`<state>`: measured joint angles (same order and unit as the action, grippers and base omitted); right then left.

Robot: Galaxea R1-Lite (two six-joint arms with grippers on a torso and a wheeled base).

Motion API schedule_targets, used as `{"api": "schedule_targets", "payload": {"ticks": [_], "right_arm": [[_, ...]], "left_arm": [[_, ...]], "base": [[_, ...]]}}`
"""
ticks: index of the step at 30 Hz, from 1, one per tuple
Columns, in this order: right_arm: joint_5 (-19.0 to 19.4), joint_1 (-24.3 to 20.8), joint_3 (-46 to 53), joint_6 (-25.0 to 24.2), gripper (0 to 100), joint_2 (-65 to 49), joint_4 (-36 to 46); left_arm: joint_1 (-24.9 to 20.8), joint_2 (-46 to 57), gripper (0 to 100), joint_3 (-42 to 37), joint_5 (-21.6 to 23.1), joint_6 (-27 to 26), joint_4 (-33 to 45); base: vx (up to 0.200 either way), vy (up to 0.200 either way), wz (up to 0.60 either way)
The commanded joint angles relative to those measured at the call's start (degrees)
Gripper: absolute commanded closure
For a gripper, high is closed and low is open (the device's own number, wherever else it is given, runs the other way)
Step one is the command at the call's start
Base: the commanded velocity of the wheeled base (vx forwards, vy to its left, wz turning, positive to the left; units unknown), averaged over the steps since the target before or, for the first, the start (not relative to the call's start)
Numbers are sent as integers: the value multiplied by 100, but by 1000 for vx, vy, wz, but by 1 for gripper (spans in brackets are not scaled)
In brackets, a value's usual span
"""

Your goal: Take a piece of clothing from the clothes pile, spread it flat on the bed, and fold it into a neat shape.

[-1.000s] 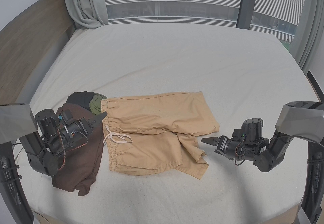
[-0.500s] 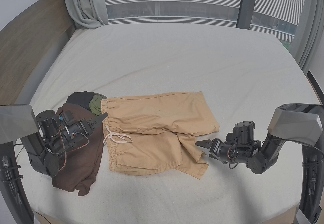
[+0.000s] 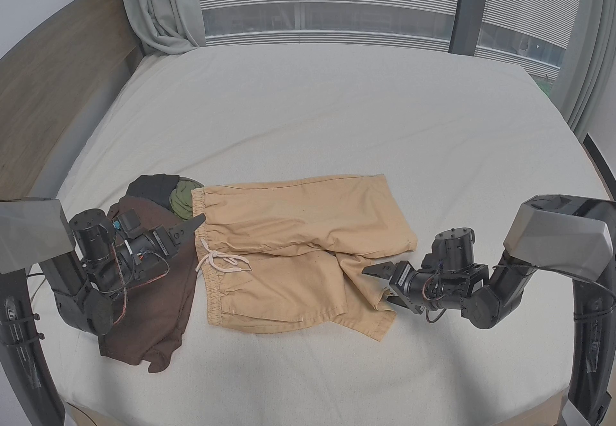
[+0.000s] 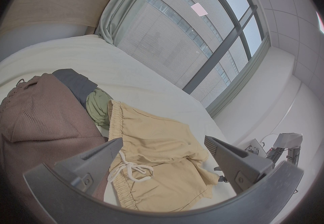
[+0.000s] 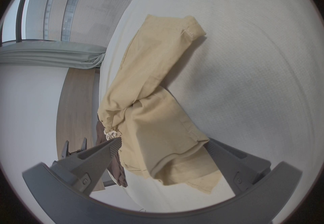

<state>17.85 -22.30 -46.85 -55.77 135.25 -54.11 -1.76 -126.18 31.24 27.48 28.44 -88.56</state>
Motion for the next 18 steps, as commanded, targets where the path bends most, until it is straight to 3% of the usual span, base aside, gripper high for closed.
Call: {"api": "schedule_targets", "payload": {"ticks": [1,18], "right_arm": [[-1,-12,-132,-101,0,1,-20],[-115,41,-263,-197,0,36,15]], "left_arm": [[9,-11,0,4,3,4,-3],[0,-47,0,40,-6,-5,-3]], "base": [[0,0,0],[0,0,0]]}}
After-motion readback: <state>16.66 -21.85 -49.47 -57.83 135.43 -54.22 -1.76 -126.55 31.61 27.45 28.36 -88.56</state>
